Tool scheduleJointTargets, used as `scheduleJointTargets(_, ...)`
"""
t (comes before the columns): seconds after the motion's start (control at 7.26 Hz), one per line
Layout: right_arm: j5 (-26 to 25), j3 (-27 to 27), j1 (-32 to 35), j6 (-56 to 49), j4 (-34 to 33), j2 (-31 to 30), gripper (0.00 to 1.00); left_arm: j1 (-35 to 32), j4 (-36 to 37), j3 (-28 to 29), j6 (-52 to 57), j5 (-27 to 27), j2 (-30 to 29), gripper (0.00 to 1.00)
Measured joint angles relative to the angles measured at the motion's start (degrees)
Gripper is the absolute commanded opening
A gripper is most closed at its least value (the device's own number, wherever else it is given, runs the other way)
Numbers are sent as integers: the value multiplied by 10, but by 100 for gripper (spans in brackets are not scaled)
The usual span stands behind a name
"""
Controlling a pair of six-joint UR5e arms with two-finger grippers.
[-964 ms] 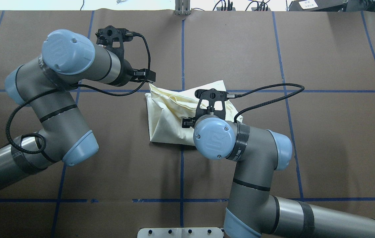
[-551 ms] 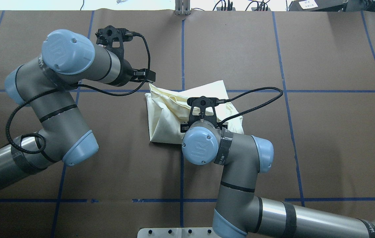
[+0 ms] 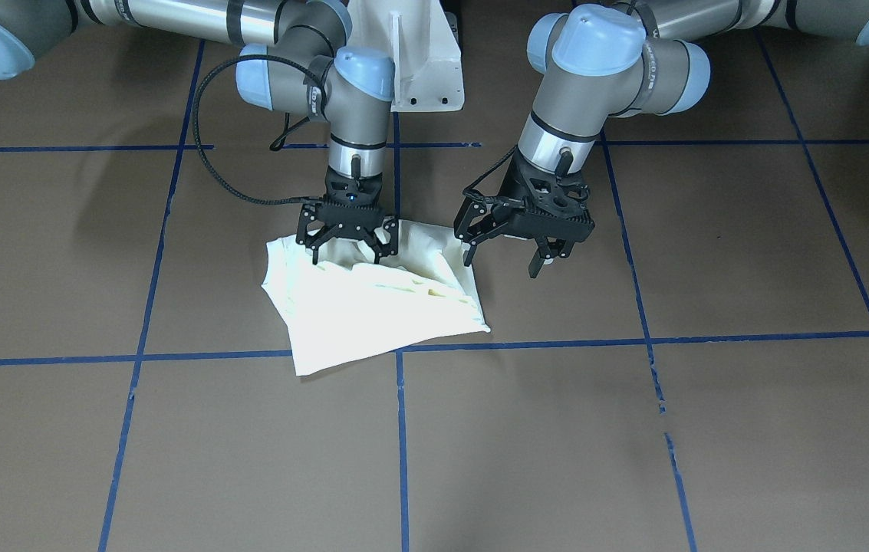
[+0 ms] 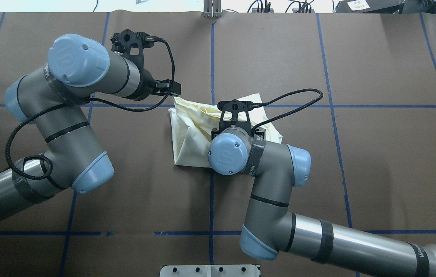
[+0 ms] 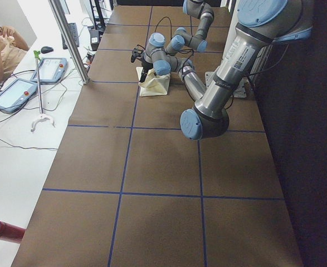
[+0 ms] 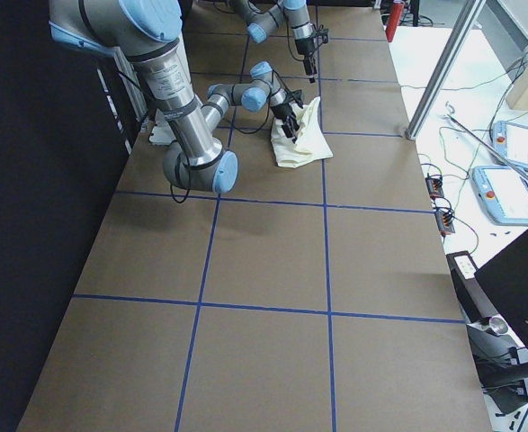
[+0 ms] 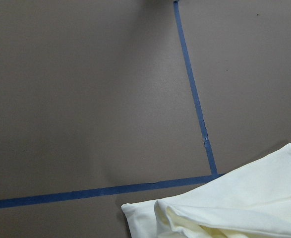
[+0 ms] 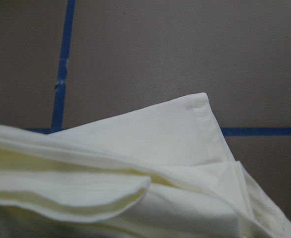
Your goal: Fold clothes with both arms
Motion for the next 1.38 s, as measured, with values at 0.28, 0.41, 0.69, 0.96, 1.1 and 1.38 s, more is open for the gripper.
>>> scheduleJointTargets(0.28,-1,-96,58,-13,54,38,100,0,1,-5,-2,0,1,100)
scheduleJointTargets(0.41,9,-144,92,-25,85,62,100,0,1,-6,-3,0,2,100)
scheduleJointTargets(0.69,124,-175,168,-38,108,102,100,3,-2,-7,-3,-1,3,100)
scheduleJointTargets(0.96,246,-149,215,-66,112,107,100,13,-36,-7,-3,-4,10,100)
scheduleJointTargets(1.1,271,-129,223,-74,113,98,100,24,-88,-4,-3,-4,28,100)
scheduleJointTargets(1.38,284,-100,226,-80,113,75,100,49,-203,20,-3,-2,58,100)
